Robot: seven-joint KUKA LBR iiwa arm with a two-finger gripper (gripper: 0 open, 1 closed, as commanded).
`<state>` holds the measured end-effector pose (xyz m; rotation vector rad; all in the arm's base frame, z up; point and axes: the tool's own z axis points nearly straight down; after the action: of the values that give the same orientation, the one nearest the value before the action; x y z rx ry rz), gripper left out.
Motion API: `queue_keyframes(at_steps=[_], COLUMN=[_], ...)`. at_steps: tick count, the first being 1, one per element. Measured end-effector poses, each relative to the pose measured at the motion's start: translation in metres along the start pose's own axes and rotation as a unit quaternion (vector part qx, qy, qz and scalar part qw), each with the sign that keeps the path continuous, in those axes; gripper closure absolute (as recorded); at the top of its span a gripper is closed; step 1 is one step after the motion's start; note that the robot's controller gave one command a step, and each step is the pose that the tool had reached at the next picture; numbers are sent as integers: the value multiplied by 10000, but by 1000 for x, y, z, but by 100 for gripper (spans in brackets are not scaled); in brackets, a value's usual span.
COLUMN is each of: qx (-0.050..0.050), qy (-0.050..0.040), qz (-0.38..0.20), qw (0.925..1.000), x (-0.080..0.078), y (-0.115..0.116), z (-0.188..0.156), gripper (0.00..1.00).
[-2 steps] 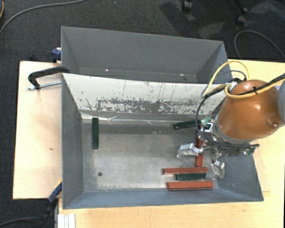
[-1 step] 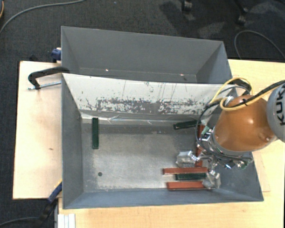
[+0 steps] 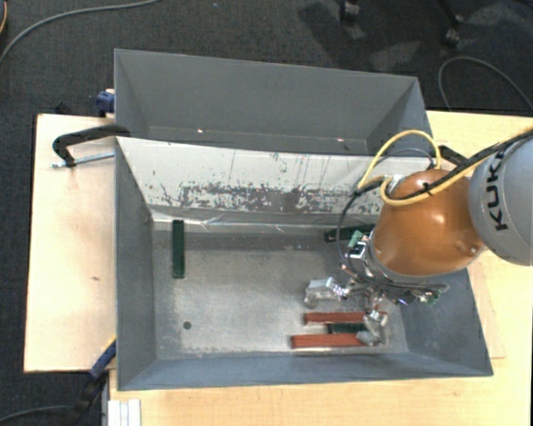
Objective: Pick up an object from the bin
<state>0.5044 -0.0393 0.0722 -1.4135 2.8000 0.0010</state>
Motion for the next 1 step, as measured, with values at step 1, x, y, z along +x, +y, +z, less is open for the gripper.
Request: queue_keyframes(at_steps=[1], qx=[38], qy=[-31], qz=[16], qw=[10000], x=[-1], y=[-3], z=[-2], gripper=[100])
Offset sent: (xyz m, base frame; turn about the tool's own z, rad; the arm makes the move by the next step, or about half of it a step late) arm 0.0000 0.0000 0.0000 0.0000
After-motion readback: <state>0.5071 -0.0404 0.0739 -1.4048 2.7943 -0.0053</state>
